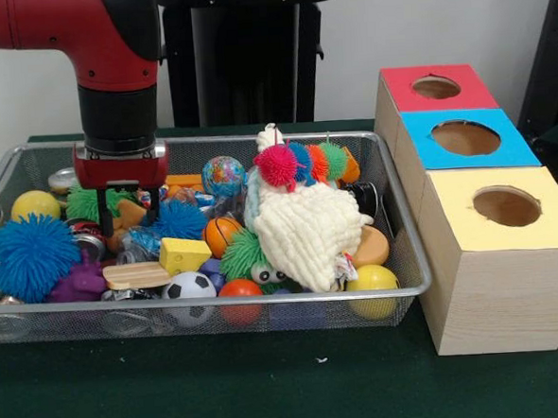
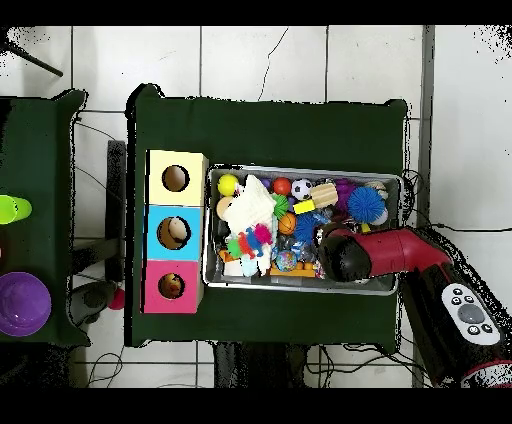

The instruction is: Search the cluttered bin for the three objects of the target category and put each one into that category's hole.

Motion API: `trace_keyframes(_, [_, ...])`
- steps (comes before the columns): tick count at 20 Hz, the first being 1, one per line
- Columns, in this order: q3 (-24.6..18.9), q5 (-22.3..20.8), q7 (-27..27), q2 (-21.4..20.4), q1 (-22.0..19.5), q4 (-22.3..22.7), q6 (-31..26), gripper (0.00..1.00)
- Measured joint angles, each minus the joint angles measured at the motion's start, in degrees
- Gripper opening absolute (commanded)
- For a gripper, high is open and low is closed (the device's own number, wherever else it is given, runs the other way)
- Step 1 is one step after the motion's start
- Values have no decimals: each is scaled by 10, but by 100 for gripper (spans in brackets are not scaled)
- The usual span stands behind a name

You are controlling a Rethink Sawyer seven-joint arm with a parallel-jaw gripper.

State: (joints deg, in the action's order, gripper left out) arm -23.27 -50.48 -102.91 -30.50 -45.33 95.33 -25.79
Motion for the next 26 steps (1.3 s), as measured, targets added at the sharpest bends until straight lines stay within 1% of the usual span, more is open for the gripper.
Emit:
trace_keyframes(4, [0, 11, 0, 0, 0, -2, -31, 100])
trace_keyframes(12, [0, 11, 0, -1, 0, -10, -86, 100])
trace_keyframes(20, [-3, 11, 0, -1, -2, -13, -93, 100])
trace_keyframes(26, [-14, 14, 0, -1, -22, -13, -81, 100])
